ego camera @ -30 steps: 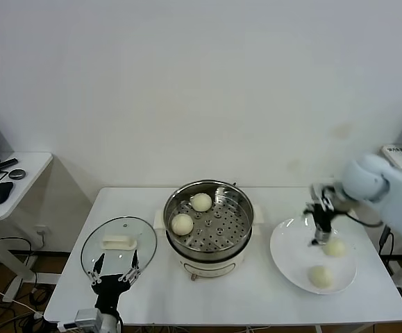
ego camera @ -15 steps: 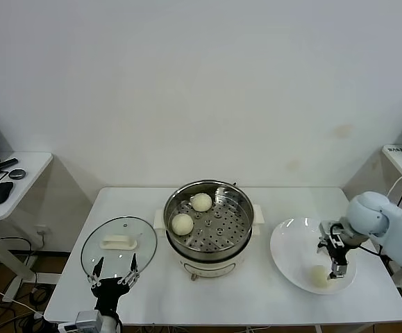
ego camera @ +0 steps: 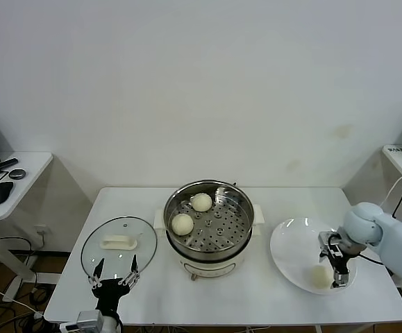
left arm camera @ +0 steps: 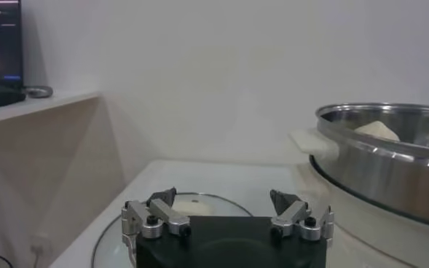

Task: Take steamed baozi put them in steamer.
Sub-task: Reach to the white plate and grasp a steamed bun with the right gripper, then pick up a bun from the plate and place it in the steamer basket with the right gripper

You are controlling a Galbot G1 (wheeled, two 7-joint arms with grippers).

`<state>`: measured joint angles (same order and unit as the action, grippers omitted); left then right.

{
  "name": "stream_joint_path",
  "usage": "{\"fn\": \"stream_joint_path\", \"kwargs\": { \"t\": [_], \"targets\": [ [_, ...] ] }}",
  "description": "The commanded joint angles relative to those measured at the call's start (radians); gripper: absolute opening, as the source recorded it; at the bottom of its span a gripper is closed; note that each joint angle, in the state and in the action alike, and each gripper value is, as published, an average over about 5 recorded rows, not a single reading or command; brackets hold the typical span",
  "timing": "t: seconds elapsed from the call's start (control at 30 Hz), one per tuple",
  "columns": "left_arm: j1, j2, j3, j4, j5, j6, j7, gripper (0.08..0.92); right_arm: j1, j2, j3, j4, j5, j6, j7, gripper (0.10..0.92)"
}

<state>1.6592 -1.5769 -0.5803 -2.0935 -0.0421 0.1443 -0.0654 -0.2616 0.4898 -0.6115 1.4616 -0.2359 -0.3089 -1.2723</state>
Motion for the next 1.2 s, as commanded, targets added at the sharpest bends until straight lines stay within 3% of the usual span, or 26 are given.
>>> {"fn": "stream_joint_path", "kwargs": {
  "t": [0.03,0.4,0.97,1.2],
  "targets": [
    [-0.002,-0.002,0.002,0.010,0.001,0.000,-0.001,0.823,-0.018,0.016,0.005,-0.028,-0.011,0.005,0.007,0.823],
    [-0.002,-0.006,0.003,0.011,0.002,0.000,-0.002,0.823,-0.019,0.030,0.003,-0.037,-0.006,-0.006,0.006,0.812],
    [-0.014,-0.013,0.015,0.017,0.009,-0.001,-0.004,0.823,0.058,0.028,0.027,-0.055,0.053,-0.013,0.000,0.482],
    [-0.020,-0.016,0.021,-0.001,0.010,-0.001,-0.006,0.823,0.385,0.049,-0.115,-0.040,0.177,-0.032,-0.020,0.450]
  ]
}}
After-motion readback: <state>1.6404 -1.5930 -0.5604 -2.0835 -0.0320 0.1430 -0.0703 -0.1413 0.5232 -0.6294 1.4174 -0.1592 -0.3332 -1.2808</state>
